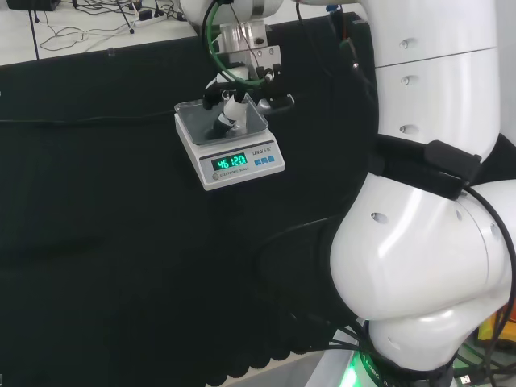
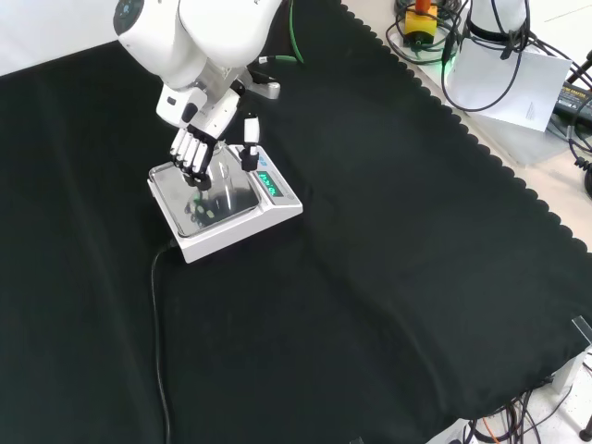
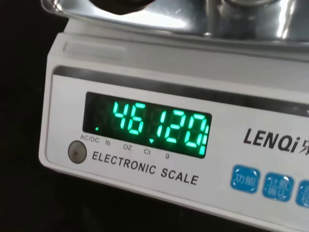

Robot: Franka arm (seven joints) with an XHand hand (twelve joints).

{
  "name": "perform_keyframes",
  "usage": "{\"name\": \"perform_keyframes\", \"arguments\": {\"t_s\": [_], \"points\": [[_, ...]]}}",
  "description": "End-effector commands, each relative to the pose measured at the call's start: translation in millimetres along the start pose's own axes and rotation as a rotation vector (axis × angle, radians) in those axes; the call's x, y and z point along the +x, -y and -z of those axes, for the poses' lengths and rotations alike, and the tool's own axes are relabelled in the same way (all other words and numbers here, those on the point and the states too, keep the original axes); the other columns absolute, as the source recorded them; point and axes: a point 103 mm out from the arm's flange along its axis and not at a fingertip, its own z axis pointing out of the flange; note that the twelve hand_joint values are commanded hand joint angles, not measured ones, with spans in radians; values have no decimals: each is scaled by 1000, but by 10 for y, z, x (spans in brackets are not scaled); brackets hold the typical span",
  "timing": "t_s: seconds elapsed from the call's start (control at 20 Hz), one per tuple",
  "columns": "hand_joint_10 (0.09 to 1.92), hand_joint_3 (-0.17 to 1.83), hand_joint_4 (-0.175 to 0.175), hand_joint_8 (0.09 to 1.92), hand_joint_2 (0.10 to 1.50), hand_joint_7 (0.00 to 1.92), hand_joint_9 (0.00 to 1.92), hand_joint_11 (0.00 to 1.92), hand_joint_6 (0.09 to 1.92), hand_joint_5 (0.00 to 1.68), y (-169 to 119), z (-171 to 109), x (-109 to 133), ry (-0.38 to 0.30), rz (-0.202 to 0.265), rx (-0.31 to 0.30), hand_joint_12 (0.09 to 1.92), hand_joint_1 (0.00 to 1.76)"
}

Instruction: Put the beaker on the electronic balance.

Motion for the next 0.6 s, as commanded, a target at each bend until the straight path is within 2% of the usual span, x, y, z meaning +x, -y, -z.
{"name": "perform_keyframes", "arguments": {"t_s": [0.05,0.1,0.15,0.3,0.4,0.6], "points": [[87,-153,-4,309,877,10,7,4,336,238,-17,133,45,71,1,-36,273,794],[87,-152,1,214,864,4,3,1,272,237,-8,170,54,73,4,-56,136,783],[87,-148,5,148,853,2,1,0,216,240,16,210,46,73,-1,-67,87,777],[87,-139,9,87,832,0,0,0,133,246,80,348,63,76,-10,-88,87,764],[87,-138,10,87,825,0,0,0,113,238,154,447,55,79,-17,-81,87,755],[87,-134,7,87,824,78,0,0,102,241,363,743,23,97,-53,-92,87,728]]}}
